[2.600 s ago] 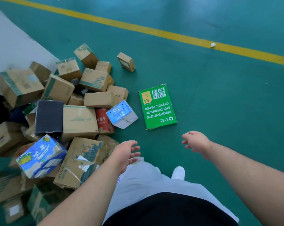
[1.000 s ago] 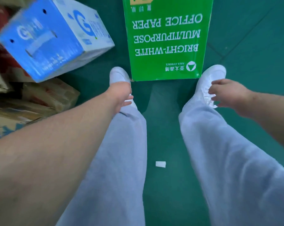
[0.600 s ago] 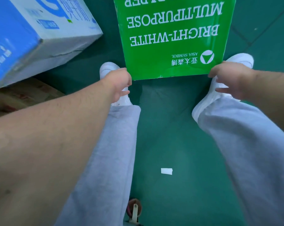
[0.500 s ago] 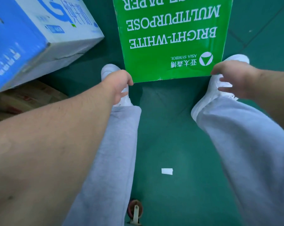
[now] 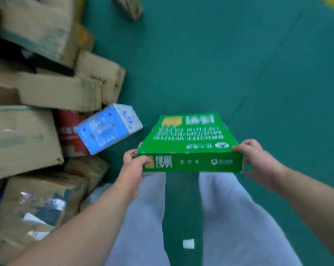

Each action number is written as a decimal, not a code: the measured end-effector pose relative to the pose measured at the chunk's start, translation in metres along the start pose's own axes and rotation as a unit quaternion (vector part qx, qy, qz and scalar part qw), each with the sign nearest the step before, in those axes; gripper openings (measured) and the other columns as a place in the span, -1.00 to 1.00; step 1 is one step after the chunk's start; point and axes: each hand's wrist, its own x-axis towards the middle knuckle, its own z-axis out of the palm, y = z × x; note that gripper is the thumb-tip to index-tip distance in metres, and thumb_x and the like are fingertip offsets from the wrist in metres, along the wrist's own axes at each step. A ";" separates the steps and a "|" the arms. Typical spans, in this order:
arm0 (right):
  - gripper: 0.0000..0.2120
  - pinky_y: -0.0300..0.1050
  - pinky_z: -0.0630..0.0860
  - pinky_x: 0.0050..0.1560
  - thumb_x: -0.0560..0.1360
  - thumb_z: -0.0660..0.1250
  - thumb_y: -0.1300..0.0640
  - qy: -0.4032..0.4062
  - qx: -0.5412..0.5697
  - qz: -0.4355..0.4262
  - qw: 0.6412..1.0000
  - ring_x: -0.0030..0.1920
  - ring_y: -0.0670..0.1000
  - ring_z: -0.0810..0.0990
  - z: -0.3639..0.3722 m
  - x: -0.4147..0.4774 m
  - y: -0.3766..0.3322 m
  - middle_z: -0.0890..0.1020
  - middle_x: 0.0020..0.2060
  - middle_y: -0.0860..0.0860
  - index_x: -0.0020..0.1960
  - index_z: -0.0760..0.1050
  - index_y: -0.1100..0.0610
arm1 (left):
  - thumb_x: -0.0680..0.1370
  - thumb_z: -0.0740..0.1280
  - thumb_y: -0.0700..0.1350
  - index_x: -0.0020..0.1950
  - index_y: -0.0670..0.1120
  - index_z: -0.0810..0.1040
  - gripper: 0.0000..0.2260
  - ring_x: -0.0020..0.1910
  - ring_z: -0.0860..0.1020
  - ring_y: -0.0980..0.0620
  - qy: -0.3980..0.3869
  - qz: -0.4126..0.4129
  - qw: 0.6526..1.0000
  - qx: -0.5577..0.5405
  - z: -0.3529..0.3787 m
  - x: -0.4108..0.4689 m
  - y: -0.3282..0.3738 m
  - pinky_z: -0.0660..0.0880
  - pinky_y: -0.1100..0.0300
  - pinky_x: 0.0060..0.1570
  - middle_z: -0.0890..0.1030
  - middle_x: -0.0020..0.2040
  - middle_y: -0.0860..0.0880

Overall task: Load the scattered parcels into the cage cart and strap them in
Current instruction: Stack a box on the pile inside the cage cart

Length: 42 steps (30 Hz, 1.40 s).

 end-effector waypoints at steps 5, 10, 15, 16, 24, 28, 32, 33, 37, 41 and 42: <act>-0.89 0.17 0.51 0.05 0.58 0.35 0.09 -0.022 0.135 -0.034 0.990 0.06 0.10 0.50 -0.040 -0.155 -0.041 0.53 0.00 0.01 0.08 0.46 -0.01 | 0.54 0.33 -0.14 0.13 0.03 0.47 -0.81 -0.01 0.60 -0.11 -0.048 0.039 0.997 0.036 -0.033 -0.125 0.079 0.54 -0.12 0.14 0.65 0.07 -0.11; -0.90 0.24 0.56 0.19 0.60 0.34 0.10 0.039 0.259 -0.105 0.959 0.12 0.08 0.49 -0.067 -0.288 -0.044 0.53 0.13 0.09 0.07 0.44 0.03 | 0.60 0.28 -0.20 0.17 -0.05 0.55 -0.82 -0.11 0.62 -0.02 -0.110 0.160 0.978 0.080 -0.043 -0.236 0.146 0.58 0.05 -0.09 0.70 0.01 -0.10; -0.84 0.14 0.51 0.00 0.59 0.35 0.21 0.141 0.360 -0.156 0.909 -0.04 0.06 0.47 -0.084 -0.378 -0.017 0.50 0.07 0.10 0.09 0.40 0.08 | 0.57 0.29 -0.30 0.09 -0.09 0.51 -0.84 -0.09 0.55 -0.12 -0.156 0.225 0.954 0.125 -0.022 -0.325 0.180 0.50 0.06 -0.14 0.63 0.05 -0.22; -0.83 0.13 0.51 -0.01 0.59 0.36 0.22 0.154 0.375 -0.165 0.899 -0.04 0.06 0.46 -0.089 -0.390 -0.012 0.50 0.08 0.10 0.09 0.39 0.08 | 0.56 0.29 -0.32 0.07 -0.08 0.51 -0.82 -0.08 0.53 -0.14 -0.167 0.244 0.946 0.132 -0.016 -0.340 0.184 0.50 0.03 -0.13 0.61 0.07 -0.24; -0.83 0.08 0.54 -0.02 0.59 0.36 0.23 0.217 0.435 -0.244 0.839 -0.07 0.05 0.51 -0.152 -0.451 0.040 0.54 0.03 0.05 0.09 0.38 0.10 | 0.55 0.33 -0.40 0.11 0.03 0.44 -0.66 -0.03 0.57 -0.18 -0.214 0.353 0.893 0.177 0.036 -0.445 0.169 0.50 -0.08 -0.07 0.60 0.04 -0.19; -0.82 0.03 0.55 -0.07 0.59 0.37 0.19 0.216 0.414 -0.268 0.842 -0.07 0.11 0.56 -0.200 -0.457 0.085 0.56 0.06 0.11 0.10 0.39 0.09 | 0.55 0.32 -0.42 0.10 0.00 0.43 -0.67 -0.09 0.57 -0.22 -0.220 0.358 0.889 0.183 0.074 -0.472 0.127 0.48 -0.07 -0.09 0.62 -0.01 -0.25; -0.79 0.21 0.61 0.02 0.59 0.38 0.15 0.219 0.402 -0.265 0.849 -0.08 0.18 0.60 -0.261 -0.447 0.157 0.58 0.06 0.19 0.13 0.38 0.10 | 0.57 0.33 -0.38 0.15 -0.09 0.45 -0.75 -0.16 0.54 -0.20 -0.200 0.335 0.897 0.207 0.132 -0.494 0.059 0.47 0.02 -0.18 0.61 -0.03 -0.30; -0.79 0.26 0.61 0.06 0.58 0.39 0.13 0.229 0.408 -0.255 0.847 -0.07 0.20 0.61 -0.279 -0.443 0.182 0.58 0.07 0.20 0.13 0.38 0.08 | 0.59 0.34 -0.35 0.15 -0.13 0.46 -0.79 -0.20 0.53 -0.19 -0.192 0.339 0.896 0.212 0.152 -0.502 0.035 0.48 0.07 -0.26 0.60 -0.06 -0.29; -0.79 0.09 0.56 -0.09 0.59 0.36 -0.04 0.270 0.477 -0.205 0.811 -0.05 0.13 0.56 -0.327 -0.435 0.262 0.59 0.06 0.16 0.08 0.39 0.03 | 0.66 0.33 -0.14 0.08 -0.14 0.50 -0.92 -0.22 0.51 -0.13 -0.167 0.364 0.882 0.250 0.208 -0.526 -0.042 0.47 0.06 -0.21 0.57 -0.11 -0.14; -0.56 0.01 0.47 -0.20 0.60 0.27 -0.25 0.293 0.551 -0.126 0.771 -0.19 0.09 0.49 -0.347 -0.431 0.341 0.50 -0.15 0.09 0.04 0.37 0.15 | 0.67 0.32 -0.07 0.08 -0.11 0.51 -0.89 -0.11 0.53 -0.06 -0.194 0.313 0.866 0.339 0.251 -0.533 -0.101 0.48 0.04 -0.11 0.61 -0.01 -0.14; -0.53 0.00 0.45 -0.20 0.59 0.27 -0.27 0.306 0.567 -0.111 0.756 -0.21 0.09 0.47 -0.347 -0.428 0.357 0.47 -0.20 0.08 -0.01 0.36 0.17 | 0.67 0.33 -0.06 0.08 -0.11 0.51 -0.88 -0.07 0.55 -0.06 -0.200 0.307 0.859 0.359 0.261 -0.534 -0.108 0.50 0.03 -0.06 0.62 0.01 -0.14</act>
